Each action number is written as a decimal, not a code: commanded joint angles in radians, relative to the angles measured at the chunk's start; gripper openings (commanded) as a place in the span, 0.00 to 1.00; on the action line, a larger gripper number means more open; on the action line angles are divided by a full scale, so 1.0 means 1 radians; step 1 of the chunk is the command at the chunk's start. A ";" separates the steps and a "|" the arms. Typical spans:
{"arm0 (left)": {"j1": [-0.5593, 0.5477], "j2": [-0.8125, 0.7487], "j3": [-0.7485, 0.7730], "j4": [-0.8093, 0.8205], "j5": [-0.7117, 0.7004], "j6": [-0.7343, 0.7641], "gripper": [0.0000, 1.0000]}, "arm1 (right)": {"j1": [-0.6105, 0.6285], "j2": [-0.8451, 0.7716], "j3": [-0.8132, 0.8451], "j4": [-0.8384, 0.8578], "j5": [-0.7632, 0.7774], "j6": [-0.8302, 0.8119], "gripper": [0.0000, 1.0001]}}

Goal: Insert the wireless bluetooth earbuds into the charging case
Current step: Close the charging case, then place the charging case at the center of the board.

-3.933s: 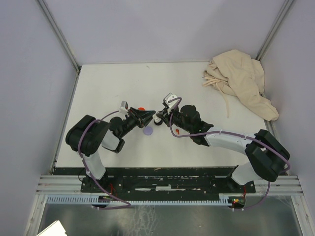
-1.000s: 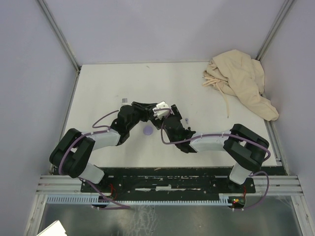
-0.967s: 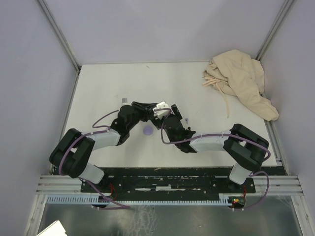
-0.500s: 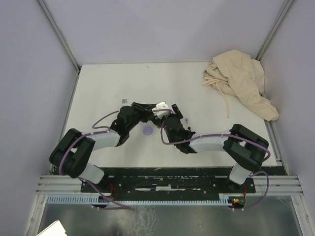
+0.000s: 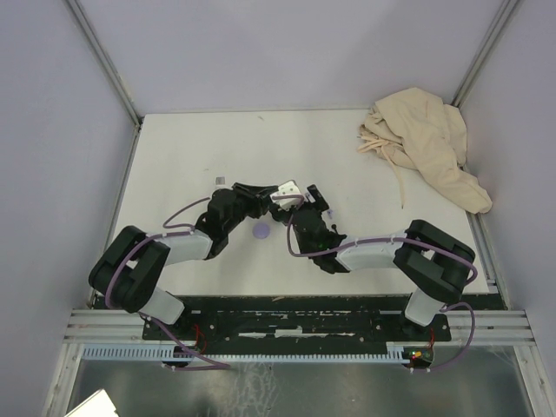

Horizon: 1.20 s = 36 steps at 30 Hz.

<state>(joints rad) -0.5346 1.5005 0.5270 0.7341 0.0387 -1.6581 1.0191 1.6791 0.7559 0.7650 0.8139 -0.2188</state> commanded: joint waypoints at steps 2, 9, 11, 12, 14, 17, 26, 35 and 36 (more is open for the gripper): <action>-0.002 0.009 -0.009 0.058 0.010 -0.026 0.03 | -0.001 -0.067 -0.024 0.042 0.053 -0.023 0.91; 0.081 -0.058 -0.051 -0.016 0.007 0.138 0.03 | -0.114 -0.311 -0.008 -0.433 0.001 0.275 0.92; 0.105 -0.110 -0.067 -0.102 -0.019 0.215 0.03 | -0.171 -0.369 0.015 -0.556 -0.097 0.346 0.92; 0.116 -0.138 -0.078 -0.129 -0.039 0.251 0.03 | -0.192 -0.385 0.030 -0.608 -0.142 0.364 0.92; 0.138 -0.193 -0.097 -0.189 -0.076 0.317 0.03 | -0.216 -0.397 0.077 -0.705 -0.199 0.388 0.91; 0.165 -0.254 -0.114 -0.239 -0.102 0.373 0.03 | -0.227 -0.361 0.176 -0.840 -0.278 0.399 0.90; 0.237 -0.301 -0.194 -0.259 -0.101 0.448 0.03 | -0.230 -0.073 0.484 -1.033 -0.532 0.423 0.88; 0.303 -0.372 -0.256 -0.292 -0.122 0.544 0.03 | -0.229 0.231 0.816 -1.091 -0.737 0.397 0.88; 0.308 -0.376 -0.260 -0.294 -0.123 0.551 0.03 | -0.229 0.265 0.858 -1.105 -0.756 0.393 0.88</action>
<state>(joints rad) -0.2478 1.1667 0.2771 0.4366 -0.0517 -1.2041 0.7898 1.8584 1.4574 -0.3031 0.1696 0.1860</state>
